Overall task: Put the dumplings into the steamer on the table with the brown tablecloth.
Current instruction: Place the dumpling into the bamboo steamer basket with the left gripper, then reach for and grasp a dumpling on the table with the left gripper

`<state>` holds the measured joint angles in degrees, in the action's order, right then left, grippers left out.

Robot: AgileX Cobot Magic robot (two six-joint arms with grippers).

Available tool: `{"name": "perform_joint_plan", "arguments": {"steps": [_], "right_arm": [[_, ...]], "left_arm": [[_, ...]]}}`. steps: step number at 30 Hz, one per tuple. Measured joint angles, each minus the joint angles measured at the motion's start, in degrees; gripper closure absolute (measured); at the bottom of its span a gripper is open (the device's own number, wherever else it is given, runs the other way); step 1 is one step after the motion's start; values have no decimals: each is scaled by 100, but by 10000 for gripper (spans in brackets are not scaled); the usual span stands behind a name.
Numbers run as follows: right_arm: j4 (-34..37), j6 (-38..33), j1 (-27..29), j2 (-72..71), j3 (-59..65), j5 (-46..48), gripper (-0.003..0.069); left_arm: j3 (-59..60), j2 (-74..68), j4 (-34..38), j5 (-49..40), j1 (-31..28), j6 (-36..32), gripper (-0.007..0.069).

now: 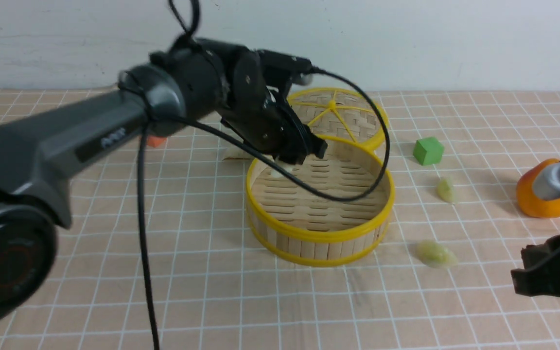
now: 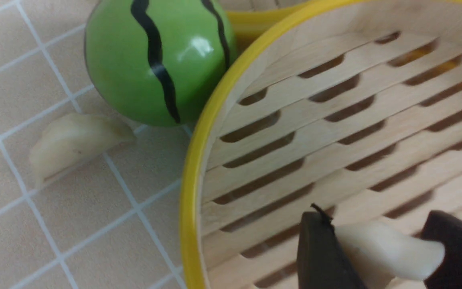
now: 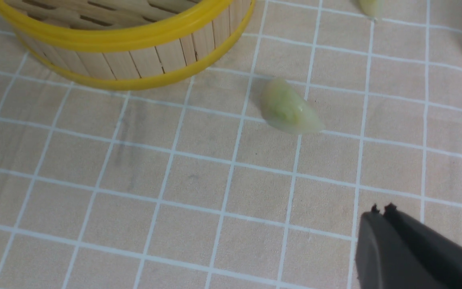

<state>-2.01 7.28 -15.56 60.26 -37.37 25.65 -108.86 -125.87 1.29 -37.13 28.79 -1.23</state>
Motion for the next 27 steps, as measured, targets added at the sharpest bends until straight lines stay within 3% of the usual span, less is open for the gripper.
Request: {"name": "perform_joint_plan", "arguments": {"steps": [4, 10, 14, 21, 27], "right_arm": [[0, 0, 0, 0, 0, 27, 651], [0, 0, 0, 0, 0, 39, 644], [0, -7, 0, 40, 0, 34, 641], [5, -18, 0, 522, 0, -6, 634], [148, -18, 0, 920, 0, -34, 628]], "left_arm": [[-157, -371, -320, 76, 0, 243, 316], [-944, -389, -743, -462, 0, 860, 151], [-1429, -338, -1114, -618, -156, 1275, 103], [-1566, -570, -1353, -181, -1027, 2630, 108], [-1566, -1059, -1049, 475, -1268, 2815, 143]]}}
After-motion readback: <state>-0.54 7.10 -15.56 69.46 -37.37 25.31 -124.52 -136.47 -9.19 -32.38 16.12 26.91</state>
